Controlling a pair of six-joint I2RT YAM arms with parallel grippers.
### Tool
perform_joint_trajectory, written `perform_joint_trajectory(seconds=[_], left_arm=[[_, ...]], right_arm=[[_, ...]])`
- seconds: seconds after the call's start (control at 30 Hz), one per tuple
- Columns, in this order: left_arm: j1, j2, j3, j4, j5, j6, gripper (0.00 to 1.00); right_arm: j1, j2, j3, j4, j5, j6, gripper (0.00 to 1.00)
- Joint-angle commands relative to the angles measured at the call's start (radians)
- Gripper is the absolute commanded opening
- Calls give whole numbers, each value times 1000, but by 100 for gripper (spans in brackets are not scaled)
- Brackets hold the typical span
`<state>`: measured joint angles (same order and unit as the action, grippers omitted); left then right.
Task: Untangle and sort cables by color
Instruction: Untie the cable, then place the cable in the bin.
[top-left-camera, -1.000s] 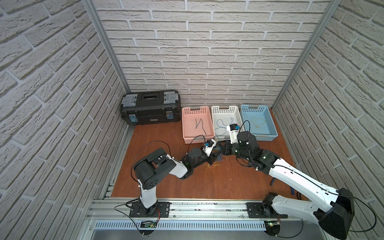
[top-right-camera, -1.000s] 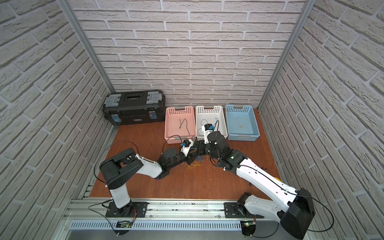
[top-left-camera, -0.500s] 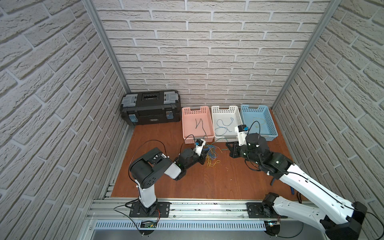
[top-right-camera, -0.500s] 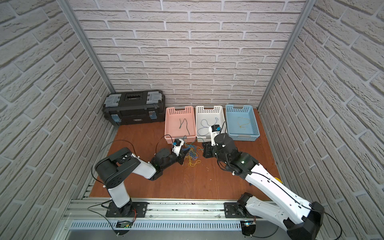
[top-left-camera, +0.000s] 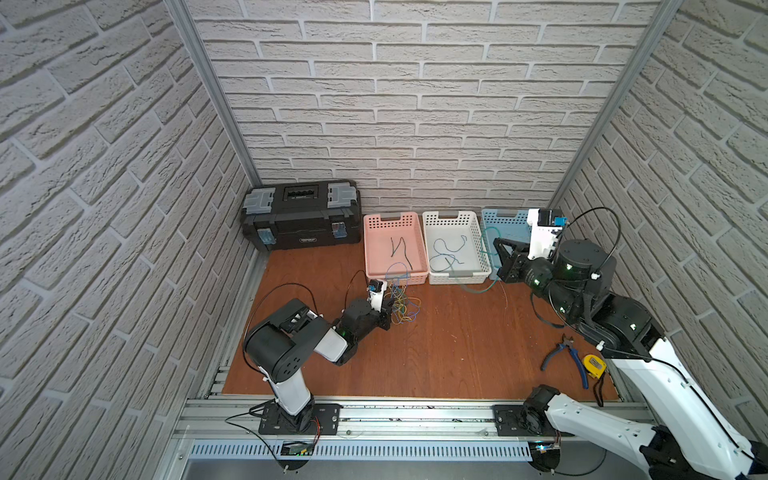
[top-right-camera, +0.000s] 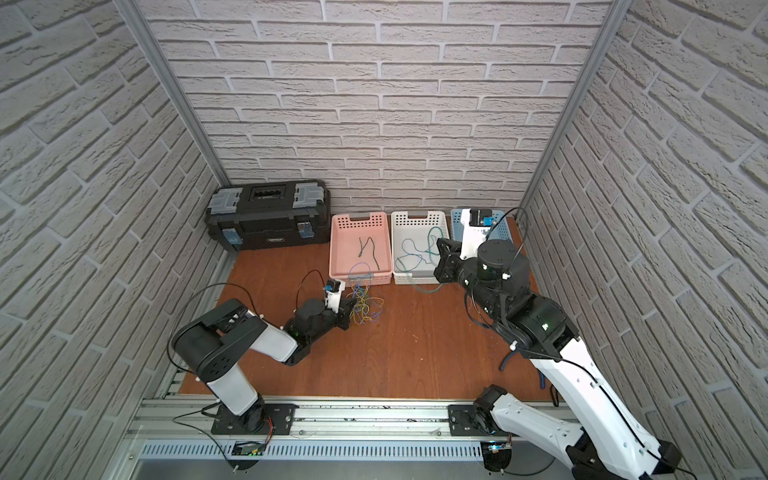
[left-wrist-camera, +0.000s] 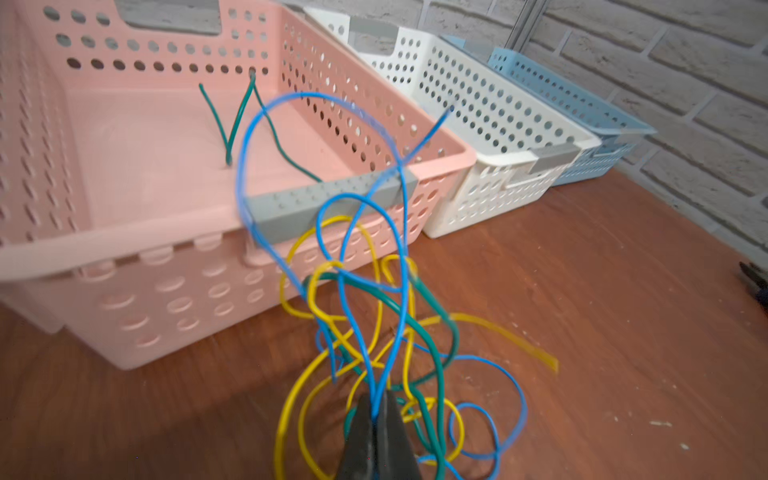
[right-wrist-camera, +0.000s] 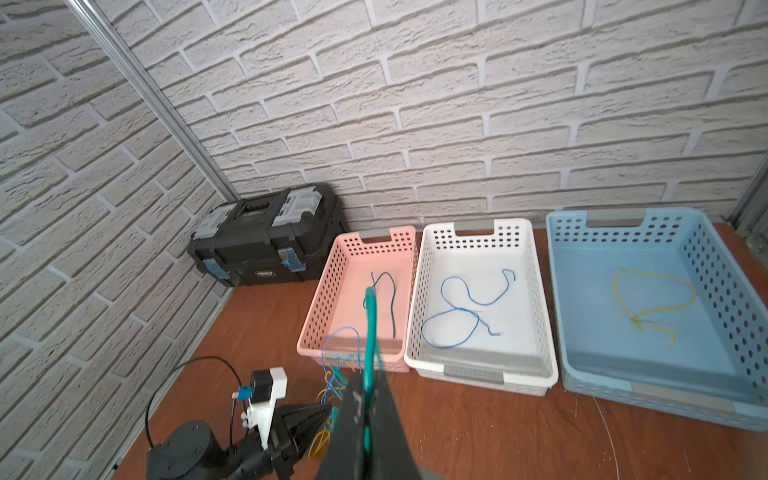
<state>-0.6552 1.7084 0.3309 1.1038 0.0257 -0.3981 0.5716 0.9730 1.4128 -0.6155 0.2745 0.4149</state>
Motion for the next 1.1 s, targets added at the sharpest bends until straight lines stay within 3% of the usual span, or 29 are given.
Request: perform_joint_trajectory(seconds=[0.0, 0.1, 0.27, 0.43, 0.6, 1.07], left_arm=[[6, -3, -23, 14, -11, -7, 0], [6, -9, -28, 16, -3, -5, 0], [-11, -50, -43, 46, 72, -8, 0], [-36, -162, -46, -66, 117, -9, 0], [-65, -234, -52, -171, 112, 25, 0], [-67, -201, -76, -125, 98, 34, 0]], right_arm=[[-6, 25, 50, 84, 33, -36, 3], [-6, 43, 59, 190, 17, -41, 3], [-5, 205, 110, 272, -107, -14, 3], [-6, 360, 116, 415, -183, 1, 3], [-4, 514, 166, 502, -209, 1, 3], [20, 953, 317, 532, -173, -84, 3]])
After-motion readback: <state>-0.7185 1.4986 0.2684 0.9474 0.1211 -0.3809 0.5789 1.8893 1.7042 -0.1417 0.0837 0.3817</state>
